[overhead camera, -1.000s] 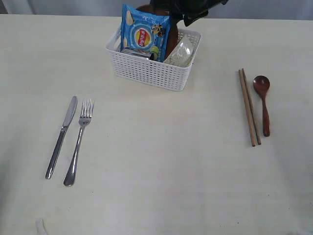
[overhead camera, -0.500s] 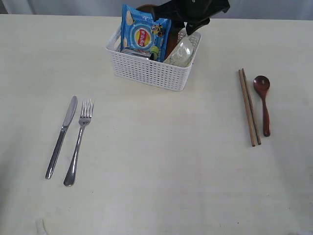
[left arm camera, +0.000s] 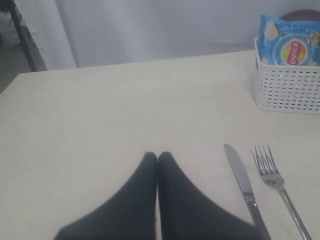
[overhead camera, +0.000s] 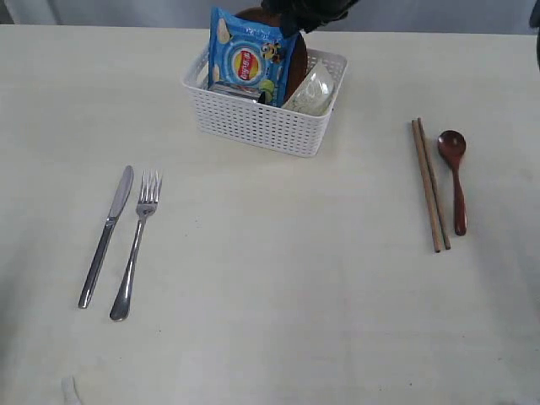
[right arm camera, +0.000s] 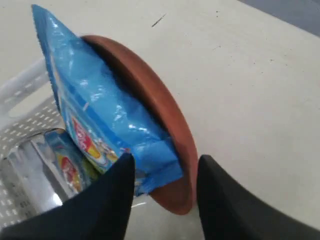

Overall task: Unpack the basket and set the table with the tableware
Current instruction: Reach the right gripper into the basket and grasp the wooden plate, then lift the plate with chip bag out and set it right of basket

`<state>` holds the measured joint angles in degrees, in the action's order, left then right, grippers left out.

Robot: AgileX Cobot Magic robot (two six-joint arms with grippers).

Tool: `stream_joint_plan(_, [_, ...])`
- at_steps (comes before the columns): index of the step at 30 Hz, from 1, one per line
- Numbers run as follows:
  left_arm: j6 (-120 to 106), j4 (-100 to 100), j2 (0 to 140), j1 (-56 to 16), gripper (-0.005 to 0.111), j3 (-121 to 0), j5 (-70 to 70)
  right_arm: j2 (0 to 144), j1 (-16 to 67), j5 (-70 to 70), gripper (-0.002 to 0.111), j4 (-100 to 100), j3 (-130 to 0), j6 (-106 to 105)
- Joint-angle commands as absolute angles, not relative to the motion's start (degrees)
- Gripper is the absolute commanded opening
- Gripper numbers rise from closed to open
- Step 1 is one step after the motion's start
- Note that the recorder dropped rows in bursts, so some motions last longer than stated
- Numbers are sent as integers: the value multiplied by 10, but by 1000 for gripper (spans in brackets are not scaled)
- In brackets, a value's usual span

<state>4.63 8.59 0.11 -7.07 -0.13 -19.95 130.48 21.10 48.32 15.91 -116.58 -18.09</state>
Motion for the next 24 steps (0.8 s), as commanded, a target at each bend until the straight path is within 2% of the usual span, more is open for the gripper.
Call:
stream_joint_plan(1, [48,83,0,-74,0,0,-199,1334,186,483,40,218,-1179,-243])
stream_joint_plan(5, [48,86,0,-74,0,0,-199,1351,184,491,37,297,-1179,-329])
stream_joint_plan(7, [48,86,0,-74,0,0,-199,1349,183,487,18,297,-1179,-330])
stream_joint_plan(8, [48,86,0,-74,0,0,-199,1345,179,486,5,296,-1179,-335])
stream_joint_plan(9, [48,86,0,-74,0,0,-199,1342,175,486,0,297,-1179,-334])
stream_joint_plan(24, [48,86,0,-74,0,0,-199,1267,107,485,-1,361,-1179,-332])
